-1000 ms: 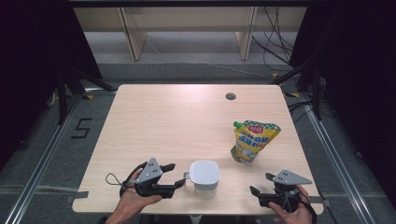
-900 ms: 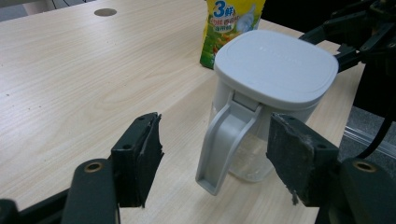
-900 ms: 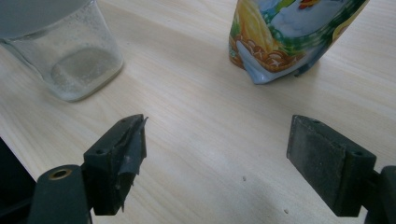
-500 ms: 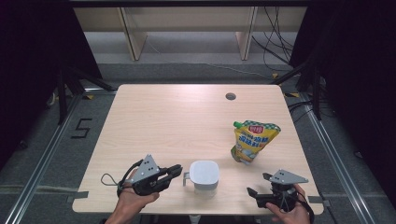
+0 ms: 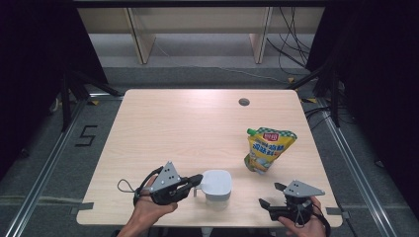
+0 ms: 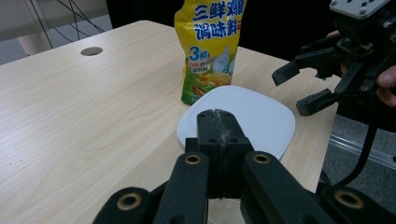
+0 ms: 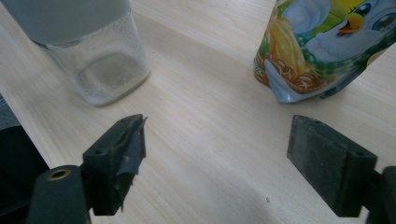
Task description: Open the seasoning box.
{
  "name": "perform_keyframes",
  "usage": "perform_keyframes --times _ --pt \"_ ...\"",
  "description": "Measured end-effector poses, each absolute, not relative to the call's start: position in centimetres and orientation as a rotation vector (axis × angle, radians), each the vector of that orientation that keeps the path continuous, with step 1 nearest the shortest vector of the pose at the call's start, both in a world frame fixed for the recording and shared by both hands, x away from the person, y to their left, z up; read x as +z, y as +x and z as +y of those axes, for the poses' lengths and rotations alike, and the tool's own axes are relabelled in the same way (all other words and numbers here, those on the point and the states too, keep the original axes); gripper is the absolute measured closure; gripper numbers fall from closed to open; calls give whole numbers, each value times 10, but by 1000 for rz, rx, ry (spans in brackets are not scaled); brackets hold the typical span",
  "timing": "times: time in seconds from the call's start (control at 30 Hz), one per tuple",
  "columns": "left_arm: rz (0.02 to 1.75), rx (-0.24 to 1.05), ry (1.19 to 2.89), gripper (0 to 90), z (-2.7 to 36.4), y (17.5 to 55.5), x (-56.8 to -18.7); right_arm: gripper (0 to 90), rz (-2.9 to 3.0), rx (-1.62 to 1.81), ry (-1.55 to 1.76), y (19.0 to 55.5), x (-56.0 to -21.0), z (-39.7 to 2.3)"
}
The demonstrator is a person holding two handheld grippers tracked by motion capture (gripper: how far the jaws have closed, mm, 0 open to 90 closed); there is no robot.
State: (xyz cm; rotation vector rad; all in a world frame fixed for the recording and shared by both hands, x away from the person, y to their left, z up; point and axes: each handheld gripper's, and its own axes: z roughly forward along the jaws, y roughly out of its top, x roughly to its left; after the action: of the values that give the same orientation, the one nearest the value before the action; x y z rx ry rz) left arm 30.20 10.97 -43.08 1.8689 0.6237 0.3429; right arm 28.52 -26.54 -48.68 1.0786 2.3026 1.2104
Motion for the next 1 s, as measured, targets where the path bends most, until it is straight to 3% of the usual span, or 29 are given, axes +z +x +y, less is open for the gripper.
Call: perform_keyframes --times 0.33,0.63,0.77,0.8,0.83,1.0 --pt "641 331 1872 890 106 310 -439 324 2319 1237 1044 285 -486 -264" --pt "639 339 1880 890 105 309 -439 485 2340 1273 939 283 -483 -256" --pt "637 336 1874 890 105 309 -440 631 2312 1359 898 281 -476 -248" --pt "634 334 1874 890 106 309 -440 631 2312 1359 898 281 -476 -248" --pt "626 335 1877 889 106 310 -440 695 2297 1382 905 278 -473 -244" --pt "626 335 1874 889 106 310 -440 773 2276 1401 819 277 -467 -239"
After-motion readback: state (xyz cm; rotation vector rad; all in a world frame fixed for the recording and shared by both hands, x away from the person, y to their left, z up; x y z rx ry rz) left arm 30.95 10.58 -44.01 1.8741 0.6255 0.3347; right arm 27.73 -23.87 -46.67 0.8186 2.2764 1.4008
